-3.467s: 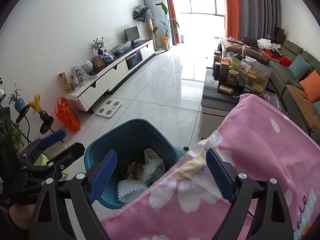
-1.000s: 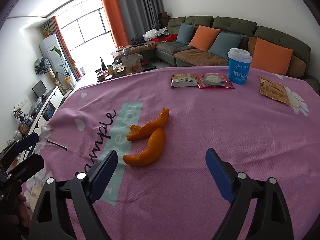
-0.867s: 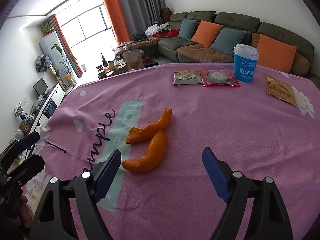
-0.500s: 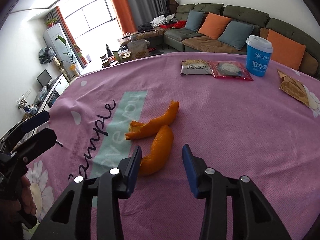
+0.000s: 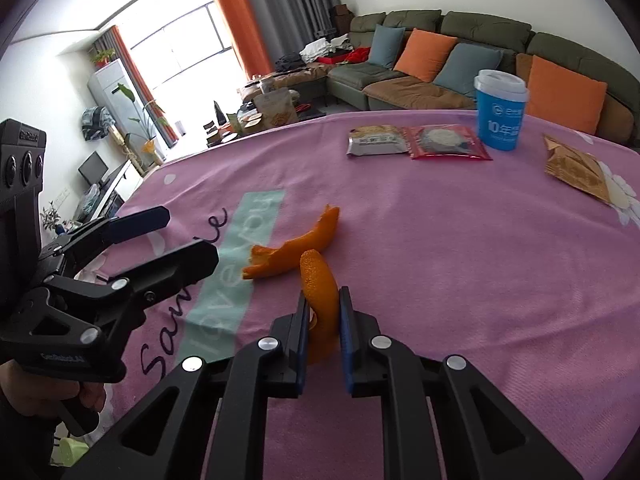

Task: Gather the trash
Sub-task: 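Grasp one orange peel with each gripper, then carry both orange peels with both grippers over the teal bin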

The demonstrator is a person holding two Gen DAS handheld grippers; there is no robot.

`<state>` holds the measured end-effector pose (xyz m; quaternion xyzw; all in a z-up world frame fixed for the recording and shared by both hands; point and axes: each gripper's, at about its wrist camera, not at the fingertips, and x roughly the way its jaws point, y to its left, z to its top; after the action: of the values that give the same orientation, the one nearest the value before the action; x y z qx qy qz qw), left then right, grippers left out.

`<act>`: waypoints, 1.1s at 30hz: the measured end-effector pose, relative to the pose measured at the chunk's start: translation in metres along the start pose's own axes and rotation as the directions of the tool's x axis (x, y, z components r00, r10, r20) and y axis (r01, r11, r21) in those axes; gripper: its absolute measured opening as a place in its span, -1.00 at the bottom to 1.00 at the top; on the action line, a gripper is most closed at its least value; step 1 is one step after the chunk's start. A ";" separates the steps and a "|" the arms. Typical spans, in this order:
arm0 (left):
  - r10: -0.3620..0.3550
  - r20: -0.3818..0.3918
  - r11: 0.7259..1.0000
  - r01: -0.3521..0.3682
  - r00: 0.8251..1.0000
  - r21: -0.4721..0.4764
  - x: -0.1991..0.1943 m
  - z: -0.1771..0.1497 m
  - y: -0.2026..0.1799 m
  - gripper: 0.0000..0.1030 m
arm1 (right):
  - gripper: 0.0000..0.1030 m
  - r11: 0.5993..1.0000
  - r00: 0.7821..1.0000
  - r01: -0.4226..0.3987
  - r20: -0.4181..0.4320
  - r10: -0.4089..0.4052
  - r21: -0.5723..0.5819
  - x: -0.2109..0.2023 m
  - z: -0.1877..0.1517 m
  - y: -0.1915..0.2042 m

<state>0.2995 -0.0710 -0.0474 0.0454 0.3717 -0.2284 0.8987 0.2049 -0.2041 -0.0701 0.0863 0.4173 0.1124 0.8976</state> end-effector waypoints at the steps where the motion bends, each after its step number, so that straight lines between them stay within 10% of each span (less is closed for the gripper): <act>1: -0.009 -0.009 1.000 0.009 1.000 0.002 0.004 0.001 -0.002 0.68 | -0.77 1.000 1.000 0.006 0.006 -0.006 0.009 -0.002 0.000 -0.003; 8: -0.061 -0.122 0.997 0.066 0.991 0.039 0.046 0.003 -0.018 -0.10 | -0.77 0.999 0.999 0.024 0.031 -0.026 0.046 -0.008 0.001 -0.023; 15: -0.063 -0.141 0.994 0.075 0.988 0.079 0.060 0.006 -0.030 -0.48 | -0.77 0.998 0.999 0.007 0.040 -0.010 0.061 -0.011 0.000 -0.028; 33: -0.062 0.024 0.998 0.063 0.998 -0.009 -0.022 -0.009 0.001 -0.56 | -0.77 0.999 0.995 -0.054 0.081 0.054 -0.009 -0.028 0.007 0.009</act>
<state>0.2804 -0.0601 -0.0390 0.0266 0.3634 -0.2550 0.8957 0.1915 -0.2039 -0.0426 0.0991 0.3776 0.1344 0.9108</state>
